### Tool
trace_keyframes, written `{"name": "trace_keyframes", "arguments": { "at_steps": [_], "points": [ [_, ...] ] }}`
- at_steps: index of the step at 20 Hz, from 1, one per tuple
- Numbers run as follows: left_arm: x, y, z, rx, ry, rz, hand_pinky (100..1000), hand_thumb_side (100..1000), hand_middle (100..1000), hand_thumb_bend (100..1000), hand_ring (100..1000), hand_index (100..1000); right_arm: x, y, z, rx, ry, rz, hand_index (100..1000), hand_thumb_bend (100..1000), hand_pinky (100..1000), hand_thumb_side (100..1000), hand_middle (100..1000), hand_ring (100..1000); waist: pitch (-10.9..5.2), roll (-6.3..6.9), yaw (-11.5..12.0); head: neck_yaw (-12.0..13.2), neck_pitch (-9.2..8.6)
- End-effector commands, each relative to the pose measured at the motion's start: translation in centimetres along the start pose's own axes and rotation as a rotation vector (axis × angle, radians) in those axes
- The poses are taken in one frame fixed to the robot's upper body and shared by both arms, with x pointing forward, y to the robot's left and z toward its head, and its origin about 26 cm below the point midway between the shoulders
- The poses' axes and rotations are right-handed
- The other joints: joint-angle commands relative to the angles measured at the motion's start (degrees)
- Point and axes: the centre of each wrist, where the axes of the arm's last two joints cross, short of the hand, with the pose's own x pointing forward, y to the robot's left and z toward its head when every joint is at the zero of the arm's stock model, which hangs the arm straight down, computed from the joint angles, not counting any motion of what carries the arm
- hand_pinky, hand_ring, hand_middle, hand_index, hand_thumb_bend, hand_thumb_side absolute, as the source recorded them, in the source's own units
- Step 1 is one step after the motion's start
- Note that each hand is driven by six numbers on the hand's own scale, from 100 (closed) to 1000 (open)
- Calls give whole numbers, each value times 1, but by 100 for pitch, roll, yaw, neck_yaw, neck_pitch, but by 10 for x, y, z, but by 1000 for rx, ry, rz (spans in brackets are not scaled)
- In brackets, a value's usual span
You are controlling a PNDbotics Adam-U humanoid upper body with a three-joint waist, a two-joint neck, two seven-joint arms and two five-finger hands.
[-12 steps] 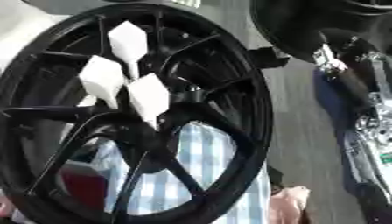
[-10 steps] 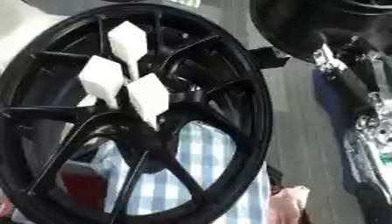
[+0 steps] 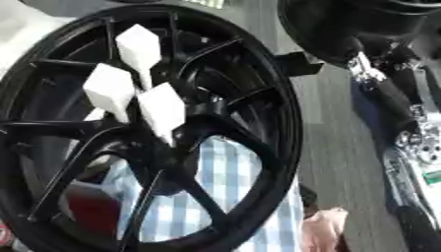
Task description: Pull the pin out of the wheel hub.
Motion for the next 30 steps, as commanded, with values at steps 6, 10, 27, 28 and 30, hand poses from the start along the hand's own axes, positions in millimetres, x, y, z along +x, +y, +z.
{"name": "trace_keyframes", "arguments": {
  "at_steps": [6,10,27,28,30],
  "points": [
    [38,26,-17,-412,-113,-361,788,810,787,299,793,812,6,-10,1,18,-2,61,714,419,820,390,690,690,-252,141,-17,-44,82],
    [51,29,-26,-618,-145,-529,789,828,784,334,793,824,3,-11,2,26,14,71,713,419,819,390,688,689,-278,190,-37,-22,109],
    [103,10,-62,-1089,-269,-752,804,818,774,384,801,852,-2,-11,4,74,50,101,712,408,819,395,685,687,-411,261,-94,-48,131],
    [104,7,-65,-1095,-274,-739,804,817,773,385,801,852,-3,-11,4,75,52,102,712,408,819,395,684,687,-416,266,-93,-52,131],
    [106,1,-70,-1121,-284,-708,803,816,772,385,797,852,-4,-11,5,76,55,102,712,407,819,395,684,687,-428,274,-100,-51,132]
  ]
}}
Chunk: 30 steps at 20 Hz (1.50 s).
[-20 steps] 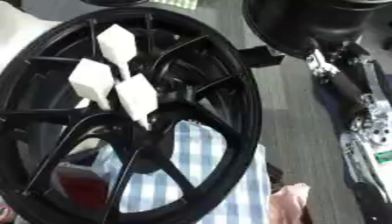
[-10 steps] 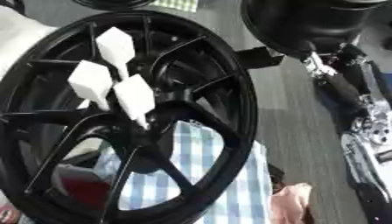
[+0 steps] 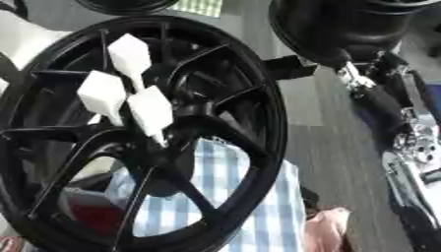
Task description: Pull the pin out of the wheel hub.
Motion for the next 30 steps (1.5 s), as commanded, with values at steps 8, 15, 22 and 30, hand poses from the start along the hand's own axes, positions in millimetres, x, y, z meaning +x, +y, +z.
{"name": "trace_keyframes", "arguments": {
  "at_steps": [8,15,22,30],
  "points": [
    [7,16,-26,-51,-84,78,783,717,801,421,719,884,3,-4,-3,17,-7,28,711,406,819,397,683,686,-161,54,-61,13,20],
    [11,28,-41,-23,-113,107,795,653,827,425,792,902,2,-2,-3,24,-4,20,710,405,818,397,681,685,-133,68,-91,84,-9],
    [7,33,-53,17,-93,132,805,577,815,392,802,877,3,0,-4,36,-6,14,709,404,818,397,680,684,-63,66,-134,125,-37],
    [8,31,-66,-9,-88,169,792,586,780,371,773,850,4,2,-5,36,-11,5,709,405,816,397,678,682,49,65,-191,181,-32]
  ]
}}
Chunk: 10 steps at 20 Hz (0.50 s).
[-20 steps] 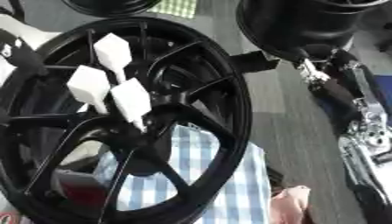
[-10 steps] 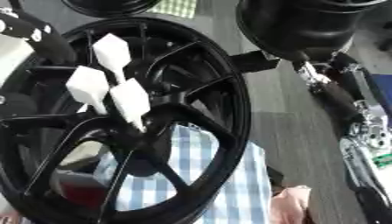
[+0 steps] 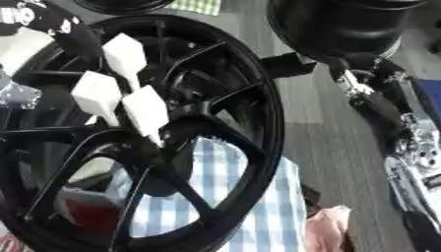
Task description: Pull the pin out of the wheel hub.
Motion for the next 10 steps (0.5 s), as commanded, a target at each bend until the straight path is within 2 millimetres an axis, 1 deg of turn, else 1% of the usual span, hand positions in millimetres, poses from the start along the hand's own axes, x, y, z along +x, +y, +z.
{"name": "trace_keyframes", "arguments": {
  "at_steps": [1,4,7,10],
  "points": [
    [3,7,2,-2,12,-7,791,588,778,371,771,849,7,-3,-3,-5,-25,5,709,405,816,397,678,682,-79,31,-27,30,-22],
    [3,8,0,-19,20,0,789,593,773,374,765,850,7,-2,-3,-12,-25,-2,708,405,815,396,677,680,-49,41,-41,42,-21],
    [-2,6,-4,-35,40,1,788,588,770,378,755,846,7,-2,-4,-16,-29,-8,707,406,814,396,676,680,-27,47,-55,57,-22],
    [-7,4,-6,-54,51,1,787,569,765,361,746,842,8,-1,-4,-19,-30,-12,706,404,813,397,675,679,-14,47,-69,62,-11]
  ]
}}
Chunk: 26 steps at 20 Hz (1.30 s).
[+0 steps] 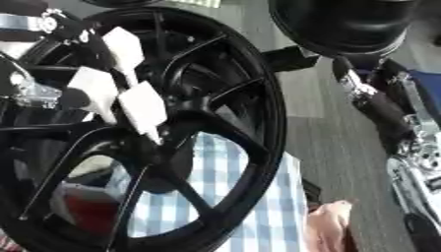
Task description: Pull the pin out of the wheel hub.
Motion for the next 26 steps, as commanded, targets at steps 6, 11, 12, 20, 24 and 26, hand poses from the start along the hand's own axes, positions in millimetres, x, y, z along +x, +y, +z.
{"name": "trace_keyframes", "arguments": {
  "at_steps": [6,11,12,20,24,26],
  "points": [
    [-3,6,3,-46,31,-37,787,383,768,234,750,829,5,-3,-2,-18,-16,-10,704,403,812,397,672,675,-103,30,-16,33,-10],
    [-5,6,3,-63,43,-40,780,334,758,200,741,820,4,-2,-1,-17,-15,-14,704,402,812,397,671,675,-119,35,-19,35,-15],
    [-6,6,3,-62,45,-40,776,315,749,180,734,811,4,-2,-1,-17,-15,-15,703,404,811,397,671,674,-122,34,-19,35,-13],
    [-1,7,3,-5,21,-24,710,366,569,187,589,684,3,-2,0,-27,-9,-25,703,401,811,399,671,674,-131,25,-16,45,-20],
    [1,5,2,45,-1,-3,687,361,528,172,555,645,1,-3,0,-31,-3,-28,703,402,811,399,670,674,-130,25,-19,48,-19],
    [1,6,3,66,-8,2,631,297,433,100,477,536,0,-3,0,-37,2,-28,703,403,811,400,666,674,-135,26,-19,42,-15]
  ]
}}
